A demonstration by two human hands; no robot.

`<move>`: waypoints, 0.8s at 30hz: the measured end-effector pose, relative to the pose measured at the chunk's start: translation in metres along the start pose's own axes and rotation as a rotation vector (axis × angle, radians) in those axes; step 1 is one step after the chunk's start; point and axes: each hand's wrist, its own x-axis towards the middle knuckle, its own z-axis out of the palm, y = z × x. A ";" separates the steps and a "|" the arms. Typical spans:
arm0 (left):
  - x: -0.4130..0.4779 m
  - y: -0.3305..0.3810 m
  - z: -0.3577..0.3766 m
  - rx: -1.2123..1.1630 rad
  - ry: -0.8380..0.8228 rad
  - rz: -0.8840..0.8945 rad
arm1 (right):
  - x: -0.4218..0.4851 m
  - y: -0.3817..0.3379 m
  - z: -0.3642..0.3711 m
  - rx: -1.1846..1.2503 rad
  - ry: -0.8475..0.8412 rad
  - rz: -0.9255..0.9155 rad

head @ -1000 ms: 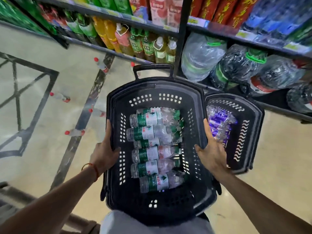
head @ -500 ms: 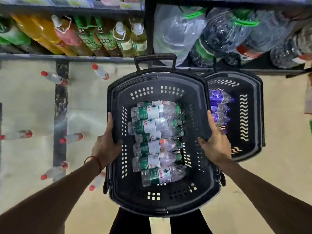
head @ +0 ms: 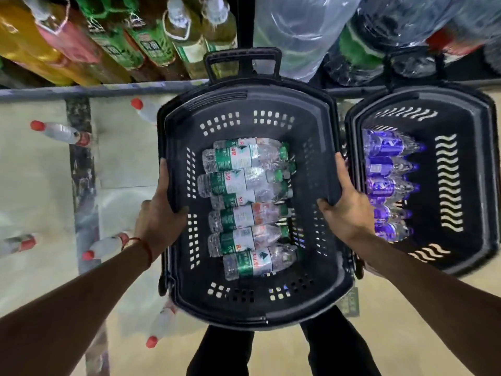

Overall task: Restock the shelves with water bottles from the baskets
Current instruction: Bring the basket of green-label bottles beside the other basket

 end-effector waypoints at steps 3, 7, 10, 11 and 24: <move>0.018 -0.010 0.009 -0.012 0.033 0.014 | 0.014 0.001 0.018 0.021 0.017 -0.018; 0.030 -0.021 0.021 -0.019 0.032 0.017 | 0.021 0.003 0.043 0.063 0.035 0.012; 0.039 -0.027 0.032 -0.025 0.027 0.008 | 0.026 0.006 0.056 0.060 0.034 0.020; 0.040 -0.028 0.036 -0.027 0.032 0.013 | 0.027 0.008 0.061 0.057 0.034 0.025; 0.032 -0.050 0.067 -0.058 0.051 0.027 | 0.027 0.030 0.091 -0.036 0.145 0.013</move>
